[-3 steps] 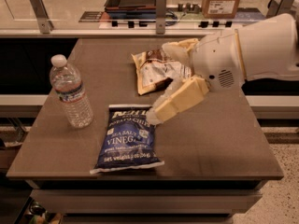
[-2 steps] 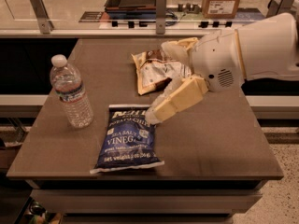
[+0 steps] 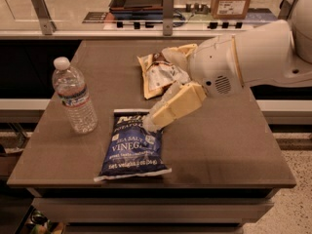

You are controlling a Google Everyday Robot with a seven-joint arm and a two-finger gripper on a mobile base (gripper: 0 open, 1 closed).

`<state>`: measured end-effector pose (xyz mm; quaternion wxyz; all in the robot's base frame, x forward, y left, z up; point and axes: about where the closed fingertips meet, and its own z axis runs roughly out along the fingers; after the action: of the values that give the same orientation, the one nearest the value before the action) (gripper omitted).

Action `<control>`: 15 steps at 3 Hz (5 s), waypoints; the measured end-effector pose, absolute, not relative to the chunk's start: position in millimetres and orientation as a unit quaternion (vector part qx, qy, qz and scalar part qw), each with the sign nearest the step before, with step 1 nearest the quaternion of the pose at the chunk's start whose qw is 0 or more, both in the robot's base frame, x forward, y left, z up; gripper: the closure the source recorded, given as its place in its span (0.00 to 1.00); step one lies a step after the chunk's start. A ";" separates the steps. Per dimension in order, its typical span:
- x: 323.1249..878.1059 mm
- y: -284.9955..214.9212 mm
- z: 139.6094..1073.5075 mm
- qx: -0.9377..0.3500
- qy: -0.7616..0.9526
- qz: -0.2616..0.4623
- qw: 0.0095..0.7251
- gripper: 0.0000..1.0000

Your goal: Pick water bottle

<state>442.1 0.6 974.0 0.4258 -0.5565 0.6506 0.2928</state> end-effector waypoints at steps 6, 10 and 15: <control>476.9 143.5 923.4 -0.495 0.545 0.390 0.553 0.00; 486.5 198.2 912.3 -0.517 0.532 0.410 0.531 0.18; 480.0 204.7 921.4 -0.522 0.518 0.419 0.532 1.00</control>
Offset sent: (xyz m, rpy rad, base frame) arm -0.0008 0.0826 -0.0506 0.2977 -0.0097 0.0129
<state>480.0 204.7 921.4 0.5320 -0.5224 0.5178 0.4194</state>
